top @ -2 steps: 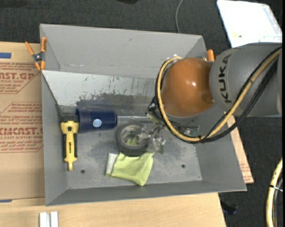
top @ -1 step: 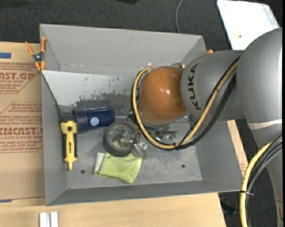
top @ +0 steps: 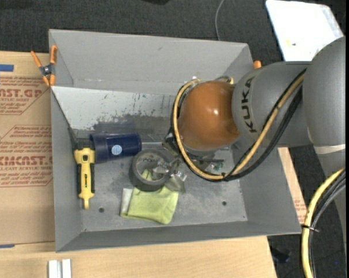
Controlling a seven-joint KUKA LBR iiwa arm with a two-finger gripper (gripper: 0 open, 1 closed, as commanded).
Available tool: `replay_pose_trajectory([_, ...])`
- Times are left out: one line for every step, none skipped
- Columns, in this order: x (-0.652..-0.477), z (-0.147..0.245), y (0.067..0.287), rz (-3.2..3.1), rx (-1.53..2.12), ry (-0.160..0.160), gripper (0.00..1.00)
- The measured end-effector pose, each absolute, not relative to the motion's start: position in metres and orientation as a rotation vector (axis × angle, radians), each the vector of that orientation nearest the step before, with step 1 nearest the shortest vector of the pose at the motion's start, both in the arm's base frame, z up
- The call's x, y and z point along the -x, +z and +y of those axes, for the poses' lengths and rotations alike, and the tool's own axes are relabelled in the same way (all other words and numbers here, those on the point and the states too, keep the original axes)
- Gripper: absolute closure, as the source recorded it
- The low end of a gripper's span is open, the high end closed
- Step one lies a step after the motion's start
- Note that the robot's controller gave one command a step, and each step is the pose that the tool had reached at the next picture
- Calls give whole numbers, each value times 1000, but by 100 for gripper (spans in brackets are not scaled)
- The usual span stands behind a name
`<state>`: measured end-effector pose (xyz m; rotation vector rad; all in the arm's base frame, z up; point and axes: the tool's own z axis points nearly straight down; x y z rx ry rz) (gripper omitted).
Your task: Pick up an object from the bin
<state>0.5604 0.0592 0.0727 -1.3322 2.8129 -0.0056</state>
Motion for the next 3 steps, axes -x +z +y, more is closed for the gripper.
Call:
replay_pose_trajectory([-560, 59, 73, 2813, 1332, -5, 100])
replay_pose_trajectory([-560, 59, 73, 2813, 1332, -5, 100])
replay_pose_trajectory([-560, 59, 73, 2813, 1332, -5, 100])
